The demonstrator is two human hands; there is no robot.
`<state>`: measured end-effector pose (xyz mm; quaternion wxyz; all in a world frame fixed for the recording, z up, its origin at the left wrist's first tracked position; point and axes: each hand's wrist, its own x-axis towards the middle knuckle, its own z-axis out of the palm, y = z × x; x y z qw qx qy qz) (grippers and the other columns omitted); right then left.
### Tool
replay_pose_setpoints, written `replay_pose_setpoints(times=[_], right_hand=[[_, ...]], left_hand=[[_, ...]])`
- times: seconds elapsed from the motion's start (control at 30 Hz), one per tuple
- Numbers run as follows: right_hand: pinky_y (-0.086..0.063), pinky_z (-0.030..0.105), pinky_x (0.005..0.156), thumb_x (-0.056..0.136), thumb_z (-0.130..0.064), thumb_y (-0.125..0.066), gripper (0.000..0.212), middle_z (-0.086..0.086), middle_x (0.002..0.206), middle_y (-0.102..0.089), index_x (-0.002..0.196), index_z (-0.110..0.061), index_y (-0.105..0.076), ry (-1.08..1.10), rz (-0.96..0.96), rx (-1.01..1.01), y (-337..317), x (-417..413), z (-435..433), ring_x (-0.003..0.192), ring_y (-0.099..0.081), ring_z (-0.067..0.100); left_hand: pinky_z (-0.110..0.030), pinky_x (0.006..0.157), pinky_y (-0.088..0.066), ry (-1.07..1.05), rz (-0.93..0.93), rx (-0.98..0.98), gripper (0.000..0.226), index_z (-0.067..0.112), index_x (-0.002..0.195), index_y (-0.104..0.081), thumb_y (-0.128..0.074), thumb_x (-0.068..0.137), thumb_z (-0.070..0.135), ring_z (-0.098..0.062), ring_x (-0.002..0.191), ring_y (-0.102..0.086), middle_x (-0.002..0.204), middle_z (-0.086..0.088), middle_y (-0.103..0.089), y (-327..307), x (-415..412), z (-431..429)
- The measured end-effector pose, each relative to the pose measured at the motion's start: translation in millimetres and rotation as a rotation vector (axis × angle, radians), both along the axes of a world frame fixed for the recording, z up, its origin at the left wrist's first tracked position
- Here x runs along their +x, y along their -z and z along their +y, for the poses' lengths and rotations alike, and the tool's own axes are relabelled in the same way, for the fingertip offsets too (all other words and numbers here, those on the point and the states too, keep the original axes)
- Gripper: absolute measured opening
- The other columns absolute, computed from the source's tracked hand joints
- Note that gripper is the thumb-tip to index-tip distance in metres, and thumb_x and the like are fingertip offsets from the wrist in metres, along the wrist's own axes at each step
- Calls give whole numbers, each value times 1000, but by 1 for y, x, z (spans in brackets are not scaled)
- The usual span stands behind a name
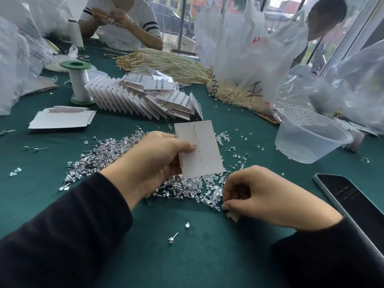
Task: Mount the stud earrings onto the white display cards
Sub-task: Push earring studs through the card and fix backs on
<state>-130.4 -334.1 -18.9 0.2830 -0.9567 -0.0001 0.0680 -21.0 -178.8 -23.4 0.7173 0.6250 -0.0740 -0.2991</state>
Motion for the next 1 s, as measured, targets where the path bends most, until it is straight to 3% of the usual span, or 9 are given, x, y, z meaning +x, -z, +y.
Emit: replay_pose_setpoints(times=[0.1, 0.2, 0.37, 0.5, 0.63, 1.0], right_hand=[[-40, 12, 53, 76, -11, -64, 15, -7, 57, -67, 64, -20, -61, 3, -18, -52, 0, -1, 3, 51, -55, 0], [-36, 10, 50, 73, -8, -63, 15, -7, 52, -60, 63, -19, -62, 74, -168, -46, -2, -1, 1, 48, -50, -1], [-43, 13, 52, 72, -4, -69, 13, -2, 58, -65, 64, -14, -67, 318, -518, 264, -6, 2, -6, 52, -55, 3], [-45, 15, 56, 74, -2, -72, 13, -1, 66, -67, 69, -13, -69, 311, -753, 381, 1, 8, 11, 57, -58, 6], [-49, 27, 61, 75, -2, -71, 9, 2, 76, -64, 71, -9, -69, 252, -728, 293, 9, 16, 19, 65, -58, 16], [-45, 18, 59, 75, 0, -71, 12, 0, 75, -63, 69, -9, -68, 207, -673, 403, 12, 18, 16, 65, -57, 18]], left_hand=[[-24, 48, -56, -5, -19, 24, 4, 1, 84, -63, -60, 81, 0, -13, 52, -67, 59, -4, -70, 0, -2, -1], [-24, 51, -57, -5, -63, 49, 5, 2, 78, -63, -61, 81, 0, -12, 52, -67, 58, -3, -70, 3, -2, -2], [-21, 47, -53, 29, -141, 95, 16, 6, 67, -64, -60, 81, -1, -10, 47, -64, 53, 0, -68, 6, -8, -5], [-16, 44, -49, 89, -219, 105, 21, 5, 64, -66, -59, 82, 0, -10, 48, -64, 57, -1, -70, 8, -13, -8], [-14, 44, -46, 112, -260, 82, 20, 2, 65, -67, -57, 82, -1, -11, 49, -63, 58, -4, -69, 9, -17, -9], [-14, 44, -43, 85, -318, 106, 17, -2, 68, -67, -56, 81, 0, -13, 50, -60, 61, -7, -68, 13, -14, -10]])
